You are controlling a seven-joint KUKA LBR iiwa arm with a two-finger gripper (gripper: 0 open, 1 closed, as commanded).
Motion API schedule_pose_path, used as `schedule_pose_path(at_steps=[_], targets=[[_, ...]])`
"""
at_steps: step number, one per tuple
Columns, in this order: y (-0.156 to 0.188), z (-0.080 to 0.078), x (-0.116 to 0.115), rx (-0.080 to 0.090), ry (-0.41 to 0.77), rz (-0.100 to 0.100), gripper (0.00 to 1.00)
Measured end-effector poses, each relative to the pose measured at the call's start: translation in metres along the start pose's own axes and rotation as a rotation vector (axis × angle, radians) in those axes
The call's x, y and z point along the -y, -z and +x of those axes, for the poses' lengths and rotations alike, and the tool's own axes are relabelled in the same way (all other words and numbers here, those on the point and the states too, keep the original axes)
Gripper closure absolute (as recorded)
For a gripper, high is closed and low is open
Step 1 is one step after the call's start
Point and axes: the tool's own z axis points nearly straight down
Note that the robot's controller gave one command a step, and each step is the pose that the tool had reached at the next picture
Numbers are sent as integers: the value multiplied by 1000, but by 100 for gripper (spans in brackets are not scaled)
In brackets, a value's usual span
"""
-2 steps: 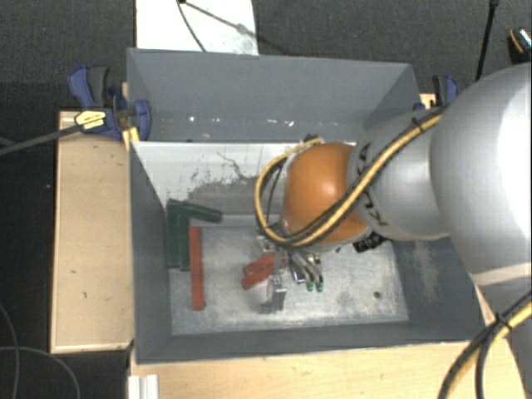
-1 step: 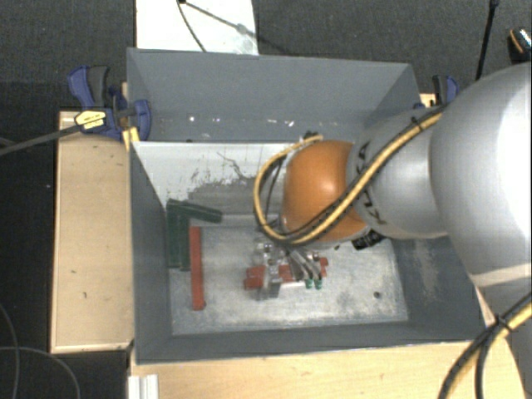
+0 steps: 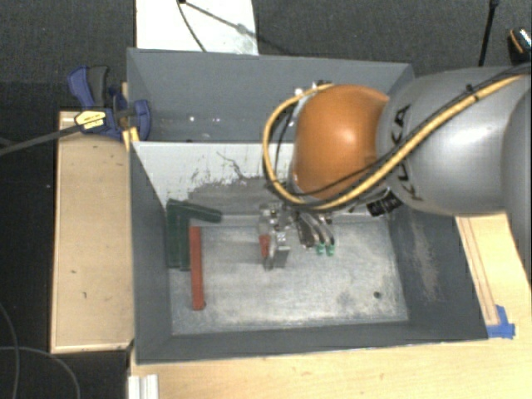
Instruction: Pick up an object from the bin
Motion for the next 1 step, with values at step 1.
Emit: schedule_pose_path(at_steps=[1], targets=[[141,-5,17,2,-43,1,100]])
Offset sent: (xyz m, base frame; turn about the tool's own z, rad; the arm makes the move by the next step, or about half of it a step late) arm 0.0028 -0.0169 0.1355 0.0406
